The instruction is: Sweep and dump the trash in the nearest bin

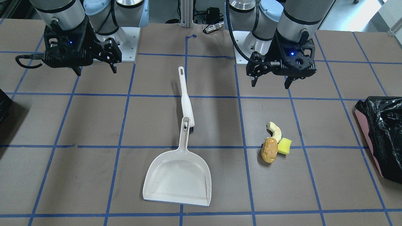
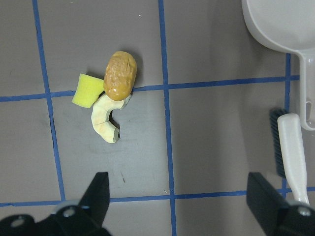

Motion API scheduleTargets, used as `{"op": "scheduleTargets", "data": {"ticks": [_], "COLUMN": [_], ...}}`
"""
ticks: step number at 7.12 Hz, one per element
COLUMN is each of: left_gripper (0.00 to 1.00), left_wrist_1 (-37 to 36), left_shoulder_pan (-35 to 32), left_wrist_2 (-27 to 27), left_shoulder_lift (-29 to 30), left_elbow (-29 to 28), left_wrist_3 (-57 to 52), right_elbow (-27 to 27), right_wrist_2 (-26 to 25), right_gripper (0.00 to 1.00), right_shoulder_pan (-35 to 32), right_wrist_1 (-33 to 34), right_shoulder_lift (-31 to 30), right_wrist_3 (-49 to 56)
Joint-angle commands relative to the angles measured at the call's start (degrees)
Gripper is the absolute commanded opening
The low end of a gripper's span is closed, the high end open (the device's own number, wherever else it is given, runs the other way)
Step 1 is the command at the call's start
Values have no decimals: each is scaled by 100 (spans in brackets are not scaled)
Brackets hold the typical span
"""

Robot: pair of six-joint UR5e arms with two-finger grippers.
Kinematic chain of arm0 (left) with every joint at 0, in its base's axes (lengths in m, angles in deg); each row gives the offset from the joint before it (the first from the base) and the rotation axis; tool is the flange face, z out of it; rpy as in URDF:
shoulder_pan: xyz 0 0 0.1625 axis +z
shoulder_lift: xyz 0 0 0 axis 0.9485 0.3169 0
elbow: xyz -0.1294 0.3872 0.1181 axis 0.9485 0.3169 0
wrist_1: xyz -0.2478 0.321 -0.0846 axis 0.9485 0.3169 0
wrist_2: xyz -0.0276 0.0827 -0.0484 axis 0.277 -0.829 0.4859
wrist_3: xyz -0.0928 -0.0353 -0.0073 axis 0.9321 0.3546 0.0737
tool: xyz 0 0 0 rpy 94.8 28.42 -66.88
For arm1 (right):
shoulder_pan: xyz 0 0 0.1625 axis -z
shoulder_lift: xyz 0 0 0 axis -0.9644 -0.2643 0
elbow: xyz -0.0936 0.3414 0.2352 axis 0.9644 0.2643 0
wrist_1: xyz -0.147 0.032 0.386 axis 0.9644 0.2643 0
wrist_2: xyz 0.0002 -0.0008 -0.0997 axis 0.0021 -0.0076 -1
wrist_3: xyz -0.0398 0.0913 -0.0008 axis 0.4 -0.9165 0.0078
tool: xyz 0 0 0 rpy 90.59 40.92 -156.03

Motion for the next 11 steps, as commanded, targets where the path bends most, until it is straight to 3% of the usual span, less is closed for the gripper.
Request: {"op": "scheduleTargets", "data": {"ticks": [1,11], "left_gripper": [100,100], "left_wrist_1": [-3,112], "left_shoulder_pan": [1,-26], "left_wrist_2": [2,45], "left_shoulder_lift": [7,-19], "left_elbow": [0,0], "left_wrist_3": [0,17], "right_elbow": [0,-9], "right_wrist_2": [-247,-275], "right_gripper": [100,100], "right_shoulder_pan": [0,0], "right_wrist_1": [-2,-116], "right_shoulder_lift": [21,30], "right_wrist_3": [0,0]}}
